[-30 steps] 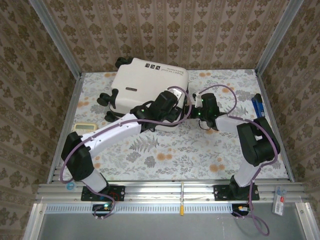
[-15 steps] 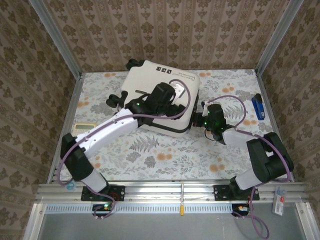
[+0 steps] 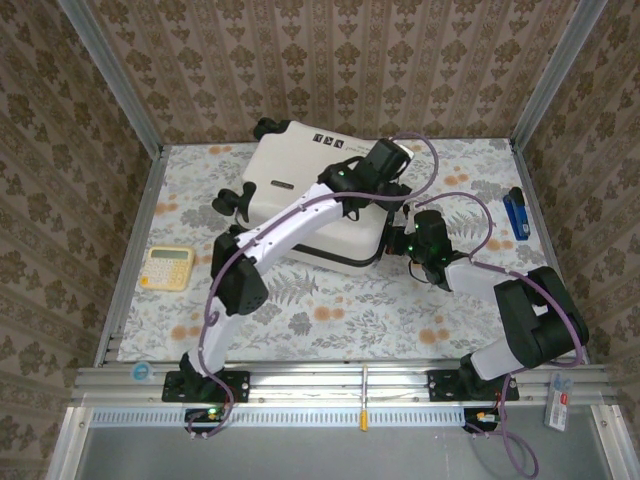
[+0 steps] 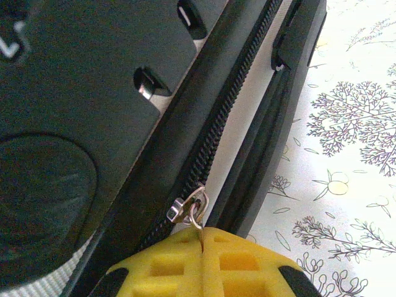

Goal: Pack the luggage

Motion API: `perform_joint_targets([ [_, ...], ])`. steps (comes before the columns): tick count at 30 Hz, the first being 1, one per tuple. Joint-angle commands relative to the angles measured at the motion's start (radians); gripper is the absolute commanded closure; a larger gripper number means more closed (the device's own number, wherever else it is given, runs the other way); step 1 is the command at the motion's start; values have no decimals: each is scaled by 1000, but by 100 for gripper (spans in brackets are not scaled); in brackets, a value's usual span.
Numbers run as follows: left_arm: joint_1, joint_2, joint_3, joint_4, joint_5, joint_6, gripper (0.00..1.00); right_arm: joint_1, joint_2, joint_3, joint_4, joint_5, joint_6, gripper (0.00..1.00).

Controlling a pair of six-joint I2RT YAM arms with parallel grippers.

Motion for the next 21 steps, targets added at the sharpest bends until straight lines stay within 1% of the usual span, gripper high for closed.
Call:
perform_joint_targets([
  [1,-7,64,130,-139,-105,13,19,4,-9,-34,-79,44,-1,100],
  [3,-6,92,155,-159,-118,11,19,2,-10,-37,-76,45,-1,100],
  [9,-8,114,136,-193,-158,-5,20,-3,-17,-39,-73,41,-7,100],
  [12,-9,100,80,-199,-174,-11,21,-9,-15,-34,-74,44,-12,100],
  [19,-13,36,-105,-164,-162,-23,25,-53,32,15,-69,30,2,100],
  [21,-21,10,-172,-133,-143,-14,26,-64,38,34,-77,25,13,100],
])
